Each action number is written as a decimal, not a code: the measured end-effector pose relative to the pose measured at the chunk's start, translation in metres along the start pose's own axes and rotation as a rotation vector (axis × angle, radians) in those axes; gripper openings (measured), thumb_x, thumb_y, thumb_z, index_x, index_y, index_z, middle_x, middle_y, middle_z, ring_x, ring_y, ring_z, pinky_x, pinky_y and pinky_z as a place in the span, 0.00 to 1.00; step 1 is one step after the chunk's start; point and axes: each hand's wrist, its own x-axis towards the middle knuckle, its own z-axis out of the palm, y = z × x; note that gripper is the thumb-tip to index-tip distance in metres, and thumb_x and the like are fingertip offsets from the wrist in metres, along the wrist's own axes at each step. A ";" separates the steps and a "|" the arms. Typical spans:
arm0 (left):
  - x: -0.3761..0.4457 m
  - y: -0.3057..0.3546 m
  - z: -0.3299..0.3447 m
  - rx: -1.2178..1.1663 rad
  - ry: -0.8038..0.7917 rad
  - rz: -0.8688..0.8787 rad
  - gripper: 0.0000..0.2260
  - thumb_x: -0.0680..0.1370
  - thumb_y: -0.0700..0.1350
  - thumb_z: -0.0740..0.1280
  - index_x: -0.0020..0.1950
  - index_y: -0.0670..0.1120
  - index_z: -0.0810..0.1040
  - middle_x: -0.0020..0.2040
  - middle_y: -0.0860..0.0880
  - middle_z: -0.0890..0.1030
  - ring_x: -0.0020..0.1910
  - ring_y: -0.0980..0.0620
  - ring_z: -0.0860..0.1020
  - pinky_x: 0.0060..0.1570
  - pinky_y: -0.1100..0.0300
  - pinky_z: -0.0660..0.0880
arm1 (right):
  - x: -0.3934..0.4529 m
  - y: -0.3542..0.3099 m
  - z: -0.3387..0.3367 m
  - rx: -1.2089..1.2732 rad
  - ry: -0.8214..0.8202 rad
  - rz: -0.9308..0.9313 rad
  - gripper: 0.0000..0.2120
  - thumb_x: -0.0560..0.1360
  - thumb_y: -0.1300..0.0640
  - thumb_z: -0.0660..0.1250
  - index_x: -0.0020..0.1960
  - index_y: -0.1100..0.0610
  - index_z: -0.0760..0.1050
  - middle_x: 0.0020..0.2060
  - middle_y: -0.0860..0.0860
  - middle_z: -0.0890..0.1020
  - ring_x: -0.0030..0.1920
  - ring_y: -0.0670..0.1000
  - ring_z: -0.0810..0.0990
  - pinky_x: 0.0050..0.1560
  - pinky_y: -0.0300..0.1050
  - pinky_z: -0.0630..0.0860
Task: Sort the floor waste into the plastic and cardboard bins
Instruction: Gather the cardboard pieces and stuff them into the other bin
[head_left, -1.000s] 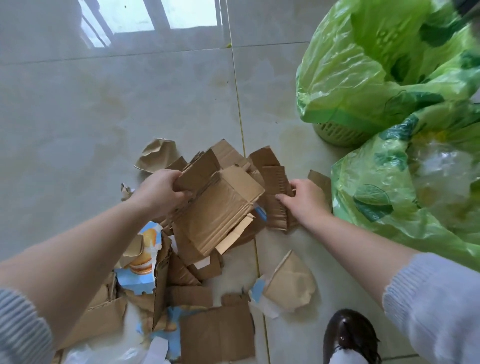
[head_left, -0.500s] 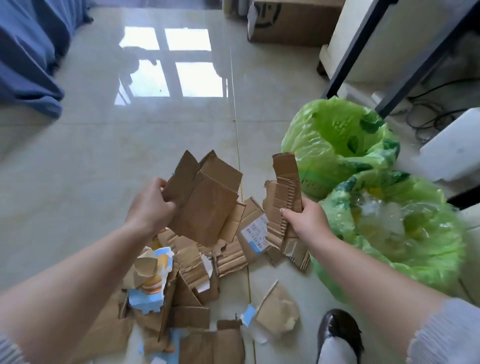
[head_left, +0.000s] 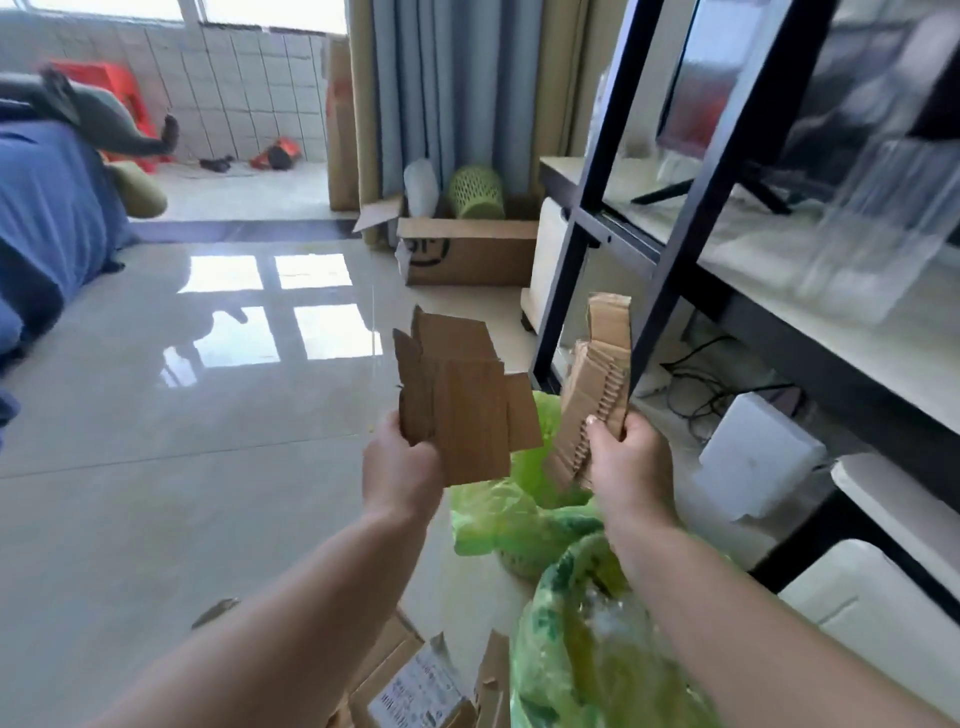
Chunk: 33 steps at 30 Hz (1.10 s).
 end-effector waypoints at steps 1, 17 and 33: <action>0.004 0.006 0.020 -0.004 -0.004 0.028 0.15 0.72 0.35 0.59 0.56 0.47 0.75 0.46 0.41 0.81 0.42 0.40 0.77 0.44 0.46 0.77 | 0.009 -0.002 0.002 0.000 -0.008 -0.050 0.06 0.76 0.58 0.62 0.43 0.56 0.77 0.38 0.50 0.81 0.38 0.51 0.78 0.34 0.40 0.69; 0.036 -0.011 0.147 0.149 -0.495 0.052 0.24 0.72 0.43 0.68 0.68 0.52 0.69 0.43 0.65 0.74 0.39 0.68 0.78 0.39 0.68 0.77 | 0.101 0.077 0.019 0.314 -0.496 0.478 0.19 0.77 0.44 0.56 0.52 0.54 0.81 0.47 0.55 0.85 0.48 0.56 0.83 0.49 0.52 0.80; 0.075 -0.054 0.149 0.333 -0.458 -0.220 0.22 0.73 0.56 0.67 0.64 0.45 0.74 0.48 0.49 0.83 0.45 0.53 0.81 0.47 0.58 0.79 | 0.117 0.109 0.051 0.204 -0.492 0.650 0.30 0.76 0.37 0.55 0.70 0.56 0.66 0.70 0.53 0.68 0.69 0.55 0.66 0.64 0.49 0.63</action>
